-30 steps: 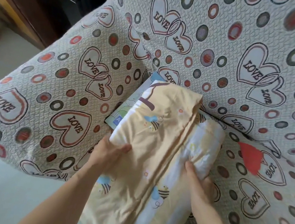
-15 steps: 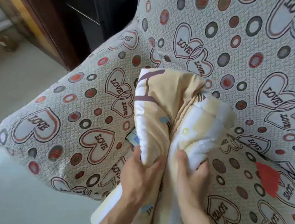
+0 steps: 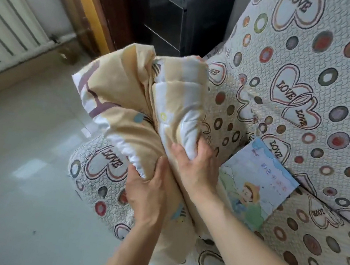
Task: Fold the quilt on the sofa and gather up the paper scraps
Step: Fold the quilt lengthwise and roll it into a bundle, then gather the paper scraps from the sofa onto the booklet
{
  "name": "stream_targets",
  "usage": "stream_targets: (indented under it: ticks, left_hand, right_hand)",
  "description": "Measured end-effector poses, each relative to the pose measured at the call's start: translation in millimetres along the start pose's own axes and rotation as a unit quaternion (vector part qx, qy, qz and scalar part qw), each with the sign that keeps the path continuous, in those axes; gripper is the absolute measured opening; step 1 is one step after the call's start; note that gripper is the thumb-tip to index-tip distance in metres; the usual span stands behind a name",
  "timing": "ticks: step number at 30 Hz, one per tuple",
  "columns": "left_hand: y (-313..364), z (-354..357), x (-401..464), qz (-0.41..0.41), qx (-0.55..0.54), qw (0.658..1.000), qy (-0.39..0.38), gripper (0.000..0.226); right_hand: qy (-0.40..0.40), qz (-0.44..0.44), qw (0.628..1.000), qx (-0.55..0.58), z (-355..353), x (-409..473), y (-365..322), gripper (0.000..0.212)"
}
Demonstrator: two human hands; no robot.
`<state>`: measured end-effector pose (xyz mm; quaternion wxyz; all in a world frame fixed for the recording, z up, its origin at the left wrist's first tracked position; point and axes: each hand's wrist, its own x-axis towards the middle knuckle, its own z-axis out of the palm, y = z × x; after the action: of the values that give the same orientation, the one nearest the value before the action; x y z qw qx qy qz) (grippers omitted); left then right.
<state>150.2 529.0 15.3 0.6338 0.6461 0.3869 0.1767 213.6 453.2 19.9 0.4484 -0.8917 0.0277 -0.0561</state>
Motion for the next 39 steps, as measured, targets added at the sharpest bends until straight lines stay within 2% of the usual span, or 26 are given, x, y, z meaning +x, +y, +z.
stream_targets:
  ticks: [4, 6, 8, 11, 12, 14, 17, 19, 21, 24, 27, 29, 31, 32, 34, 36, 38, 39]
  left_hand:
    - [2, -12, 23, -0.012, -0.024, 1.000, 0.005, 0.037]
    - [-3, -19, 30, 0.000, 0.041, 0.999, 0.010, 0.035]
    - [-9, -25, 35, 0.017, 0.120, 0.992, 0.021, 0.050]
    - [-4, -30, 39, 0.014, 0.199, 0.977, 0.081, 0.096]
    - [-2, -30, 41, 0.035, 0.224, 0.968, 0.103, 0.102]
    - [0, -31, 45, 0.135, 0.311, 0.935, 0.108, 0.102]
    - [-11, -18, 48, 0.260, 0.455, 0.852, -0.007, 0.089]
    - [-19, -7, 49, 0.275, 0.520, 0.807, -0.052, 0.078]
    - [-24, 3, 50, 0.264, 0.552, 0.787, -0.070, 0.076]
    - [-27, 22, 44, 0.245, 0.556, 0.789, -0.095, 0.073]
    - [-28, 43, 24, 0.254, 0.490, 0.830, -0.083, 0.065]
    - [-30, 60, 5, 0.287, 0.440, 0.845, -0.098, 0.063]
    - [-38, 83, -23, 0.345, 0.386, 0.843, -0.145, 0.057]
    - [-43, 90, -34, 0.362, 0.361, 0.840, -0.181, 0.054]
    - [-54, 107, -57, 0.351, 0.339, 0.827, -0.279, 0.045]
    - [-70, 123, -76, 0.294, 0.372, 0.792, -0.385, 0.041]
    - [-95, 134, -87, 0.222, 0.439, 0.737, -0.464, 0.047]
    - [-106, 137, -90, 0.181, 0.476, 0.708, -0.489, 0.052]
  right_hand:
    - [-0.065, -0.060, 0.996, -0.008, 23, 23, -14, 0.044]
    - [-0.116, -0.069, 0.990, -0.031, 31, 33, -12, 0.058]
    - [-0.140, -0.061, 0.986, -0.065, 36, 43, -6, 0.065]
    - [-0.157, -0.026, 0.977, -0.142, 33, 54, 5, 0.072]
    - [-0.161, -0.009, 0.973, -0.163, 32, 56, 8, 0.077]
    - [-0.147, 0.003, 0.973, -0.180, 27, 57, 14, 0.082]
    - [-0.140, 0.015, 0.979, -0.151, 18, 52, 27, 0.080]
    - [-0.150, 0.014, 0.980, -0.133, 10, 46, 37, 0.076]
    - [-0.166, -0.003, 0.977, -0.130, 1, 39, 51, 0.068]
    - [-0.188, -0.016, 0.976, -0.105, -15, 32, 73, 0.058]
    - [-0.157, -0.020, 0.985, -0.065, -32, 25, 97, 0.050]
    - [-0.113, 0.021, 0.993, -0.028, -45, 18, 119, 0.045]
    - [-0.062, 0.125, 0.990, 0.006, -63, 9, 155, 0.038]
    - [-0.037, 0.199, 0.979, 0.024, -70, 4, 170, 0.035]
    - [0.013, 0.355, 0.934, 0.034, -89, -3, 204, 0.031]
    - [0.044, 0.464, 0.884, 0.020, -105, -10, 234, 0.020]
    - [0.067, 0.510, 0.856, 0.044, -114, -15, 249, 0.011]
    - [0.081, 0.520, 0.848, 0.062, -114, -16, 254, 0.016]
